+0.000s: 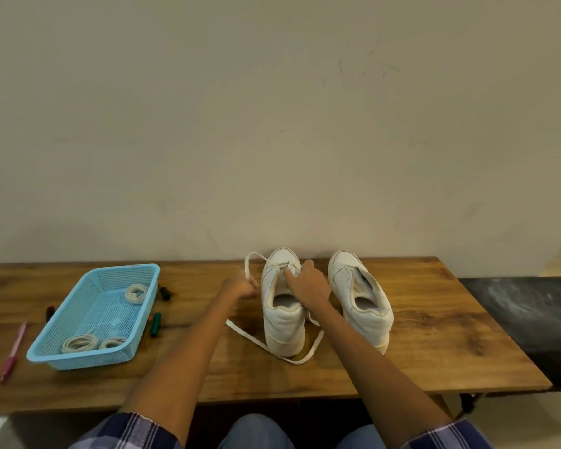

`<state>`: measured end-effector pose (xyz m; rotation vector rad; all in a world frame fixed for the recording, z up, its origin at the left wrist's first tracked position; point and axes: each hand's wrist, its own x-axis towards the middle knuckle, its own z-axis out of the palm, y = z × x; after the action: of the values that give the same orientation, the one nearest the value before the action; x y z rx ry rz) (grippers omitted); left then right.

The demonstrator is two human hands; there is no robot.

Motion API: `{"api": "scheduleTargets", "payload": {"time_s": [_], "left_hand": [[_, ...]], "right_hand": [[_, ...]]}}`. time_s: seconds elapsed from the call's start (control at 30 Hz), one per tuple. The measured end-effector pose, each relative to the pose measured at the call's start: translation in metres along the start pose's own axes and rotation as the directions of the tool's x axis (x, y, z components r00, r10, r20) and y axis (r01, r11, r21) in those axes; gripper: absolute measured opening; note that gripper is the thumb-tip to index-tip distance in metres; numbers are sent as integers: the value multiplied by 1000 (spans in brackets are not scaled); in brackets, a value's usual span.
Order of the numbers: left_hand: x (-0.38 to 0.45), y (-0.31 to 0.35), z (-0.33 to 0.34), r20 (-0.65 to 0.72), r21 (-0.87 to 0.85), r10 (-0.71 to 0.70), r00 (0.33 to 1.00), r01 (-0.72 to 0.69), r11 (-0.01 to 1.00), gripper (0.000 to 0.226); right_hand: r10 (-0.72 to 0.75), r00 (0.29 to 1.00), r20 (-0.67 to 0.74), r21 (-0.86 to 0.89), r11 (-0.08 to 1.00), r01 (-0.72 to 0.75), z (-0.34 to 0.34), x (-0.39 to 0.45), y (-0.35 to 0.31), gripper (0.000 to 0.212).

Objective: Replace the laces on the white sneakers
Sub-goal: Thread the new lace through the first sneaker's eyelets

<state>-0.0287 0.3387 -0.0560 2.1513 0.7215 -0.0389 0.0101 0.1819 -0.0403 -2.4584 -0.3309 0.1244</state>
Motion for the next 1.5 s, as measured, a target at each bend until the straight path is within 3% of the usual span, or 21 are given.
{"api": "scheduleTargets", "payload": {"time_s": [0.07,0.17,0.23,0.3,0.4,0.47,0.57,0.67,0.83,0.97,1.07,1.2,1.27,1.3,1.37,1.4,1.43,1.5], "left_hand": [[-10,-8,-6,66,285,110,992,-124,950,8],[-19,-21,-14,155,443,123,980,-180,878,33],[-24,-28,-18,38,484,136,990,-137,864,43],[-28,-33,-18,-122,520,186,975,-97,849,36],[-34,-37,-14,-175,522,193,966,-75,850,27],[-38,-40,-14,-160,515,197,967,-88,853,25],[-46,-47,-18,-146,501,162,976,-68,863,25],[-49,-60,-23,-185,449,127,974,-31,893,23],[-51,-72,-30,-238,389,113,965,-12,921,18],[-58,-70,-26,-244,326,84,966,0,945,18],[-61,-63,-20,-235,309,100,967,-23,951,14],[-65,-47,-22,-223,285,117,968,-50,957,18],[-67,-39,-21,-226,262,124,966,-62,963,20],[-67,-36,-19,-236,246,128,963,-68,967,19],[-70,-28,-17,-246,239,129,961,-69,969,18],[-72,-25,-15,-242,242,127,962,-67,968,18],[-72,-23,-14,-238,241,127,963,-68,968,19],[-70,-18,-11,-235,221,121,964,-68,973,20]], "right_hand": [[-33,999,-15,21,999,34,-5,-2,1,52],[-143,990,-12,43,989,143,-16,-6,2,45],[-226,974,-17,-86,971,224,-24,-11,0,43],[-299,952,-60,-251,928,276,-33,-18,-8,44],[-422,901,-99,-262,885,385,-42,-34,-32,35],[-484,874,25,-155,862,482,-36,-51,-52,23],[-492,802,340,-140,816,560,-1,-79,-68,23],[-337,796,502,-306,792,528,43,-88,-60,33],[-244,844,477,-346,831,436,62,-88,-57,32],[-266,829,492,-267,860,434,54,-91,-63,44],[-287,818,499,-135,906,401,35,-95,-65,14],[-156,737,658,0,978,207,-36,-91,-72,22],[-101,780,617,-48,985,165,-81,-81,-74,25],[-91,836,541,-94,981,167,-103,-76,-75,25],[-165,965,204,-152,968,197,-137,-66,-76,29],[-219,975,-24,-148,966,213,-146,-60,-75,33],[-261,940,-222,-128,963,237,-150,-53,-73,34],[-289,874,-390,-65,956,288,-148,-44,-68,25]]}}
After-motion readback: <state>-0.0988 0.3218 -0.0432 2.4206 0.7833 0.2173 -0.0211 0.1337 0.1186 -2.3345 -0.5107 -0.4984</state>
